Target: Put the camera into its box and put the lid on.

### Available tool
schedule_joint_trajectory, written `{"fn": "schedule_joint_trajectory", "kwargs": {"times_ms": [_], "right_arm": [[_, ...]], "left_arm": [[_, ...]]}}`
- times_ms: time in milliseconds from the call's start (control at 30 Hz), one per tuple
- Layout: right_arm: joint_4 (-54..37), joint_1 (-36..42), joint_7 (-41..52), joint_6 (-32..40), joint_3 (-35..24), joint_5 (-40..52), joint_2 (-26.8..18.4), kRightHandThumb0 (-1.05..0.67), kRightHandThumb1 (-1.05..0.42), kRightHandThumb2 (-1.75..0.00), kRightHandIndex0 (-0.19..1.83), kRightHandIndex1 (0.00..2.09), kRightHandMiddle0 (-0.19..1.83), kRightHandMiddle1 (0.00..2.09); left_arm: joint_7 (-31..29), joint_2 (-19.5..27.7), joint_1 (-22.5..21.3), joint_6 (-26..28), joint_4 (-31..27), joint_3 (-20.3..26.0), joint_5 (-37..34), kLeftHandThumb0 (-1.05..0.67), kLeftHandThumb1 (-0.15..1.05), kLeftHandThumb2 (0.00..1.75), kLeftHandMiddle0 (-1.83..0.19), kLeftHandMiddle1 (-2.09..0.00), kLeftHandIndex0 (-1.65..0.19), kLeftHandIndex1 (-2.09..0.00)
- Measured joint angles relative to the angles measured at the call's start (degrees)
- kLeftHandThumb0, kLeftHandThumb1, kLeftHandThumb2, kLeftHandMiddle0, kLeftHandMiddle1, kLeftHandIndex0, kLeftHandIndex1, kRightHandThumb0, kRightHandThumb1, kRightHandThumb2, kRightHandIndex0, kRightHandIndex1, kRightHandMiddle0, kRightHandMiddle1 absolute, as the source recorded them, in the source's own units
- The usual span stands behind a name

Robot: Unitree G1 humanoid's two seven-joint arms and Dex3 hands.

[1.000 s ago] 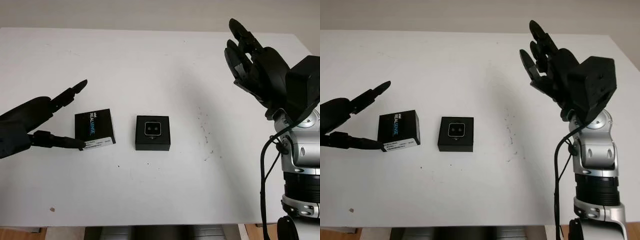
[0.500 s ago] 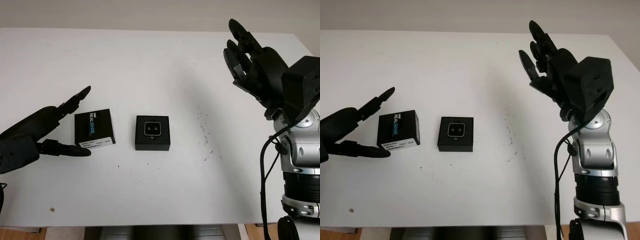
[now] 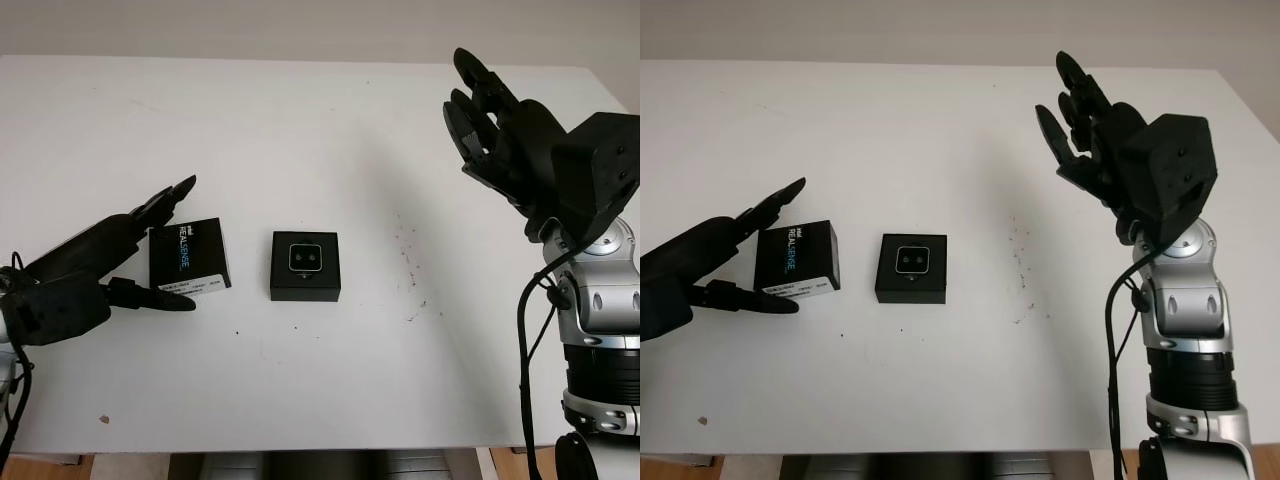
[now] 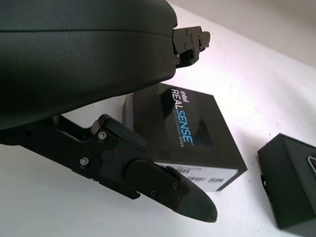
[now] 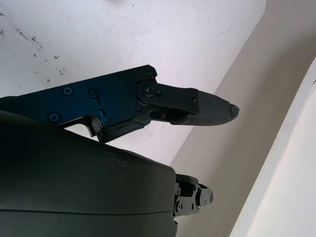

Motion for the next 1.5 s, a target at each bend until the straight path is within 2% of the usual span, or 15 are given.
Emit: {"fn": "schedule_joint_trajectory", "kwargs": {"times_ms": [333,533,833,1033,1067,1100,1133,1200,1300,1500], "right_arm": [[-0.66,0.45,-0.60,1.38,0.43,-0.11,0.00,-0.63,-1.05,-0.56,0.02,0.05,-0.04,0.07],[-1.01,0.51,-0.47,1.50,0.42,0.08,0.00,-0.63,-1.05,-0.56,0.02,0.05,-0.04,0.06],[-1.23,0.62,-0.36,1.49,0.40,0.13,0.00,-0.63,-1.05,-0.55,0.03,0.06,-0.03,0.07],[-1.91,0.64,-0.50,2.68,0.41,0.07,0.00,-0.62,-1.05,-0.55,0.02,0.05,-0.03,0.06],[-1.95,0.66,-0.50,2.68,0.41,0.10,0.00,-0.63,-1.05,-0.55,0.02,0.05,-0.02,0.07],[-1.99,0.67,-0.50,2.68,0.41,0.10,0.00,-0.63,-1.05,-0.56,0.03,0.05,-0.02,0.07],[-2.03,0.69,-0.53,2.68,0.41,0.09,0.00,-0.63,-1.05,-0.56,0.03,0.06,-0.01,0.07],[-2.06,0.72,-0.68,2.68,0.41,0.05,0.00,-0.64,-1.05,-0.55,0.03,0.06,-0.01,0.07],[-2.19,0.80,-0.85,2.97,0.42,-0.02,0.00,-0.65,-1.05,-0.55,0.04,0.06,0.00,0.07],[-2.49,0.98,-0.88,3.75,0.55,-0.14,0.00,-0.65,-1.05,-0.55,0.04,0.06,0.01,0.07]], "left_arm": [[8.06,-1.68,-3.53,-4.06,6.06,-2.23,5.33,-0.53,0.84,0.05,-0.23,-0.09,-0.18,-0.14],[9.04,-1.64,-4.64,-6.61,8.44,-2.85,5.92,-0.46,0.83,0.05,-0.40,-0.14,-0.34,-0.20],[8.00,0.95,-6.31,-8.94,9.18,-4.90,9.37,-0.39,0.86,0.06,-0.34,-0.08,-0.34,-0.18],[10.15,1.05,-6.48,-10.30,9.92,-5.56,10.77,-0.27,0.90,0.07,-0.50,-0.15,-0.45,-0.22],[11.09,0.96,-6.49,-10.78,10.32,-5.72,11.01,-0.25,0.92,0.07,-0.54,-0.19,-0.48,-0.25],[12.11,0.79,-6.50,-11.28,10.80,-5.82,11.41,-0.22,0.95,0.06,-0.45,-0.55,-0.49,-0.36],[13.18,0.60,-6.52,-11.70,11.29,-5.92,11.78,-0.20,0.97,0.06,-0.37,-0.81,-0.47,-0.48],[16.14,0.22,-6.57,-12.69,12.25,-6.17,13.04,-0.15,0.99,0.05,-0.32,-1.11,-0.39,-0.87],[20.15,-0.23,-6.63,-13.62,13.26,-6.61,14.62,-0.12,0.99,0.05,-0.28,-1.26,-0.31,-1.16],[19.58,-2.10,-7.06,-12.10,13.50,-6.48,10.64,-0.09,0.97,0.05,-0.30,-1.28,-0.30,-1.27]]}}
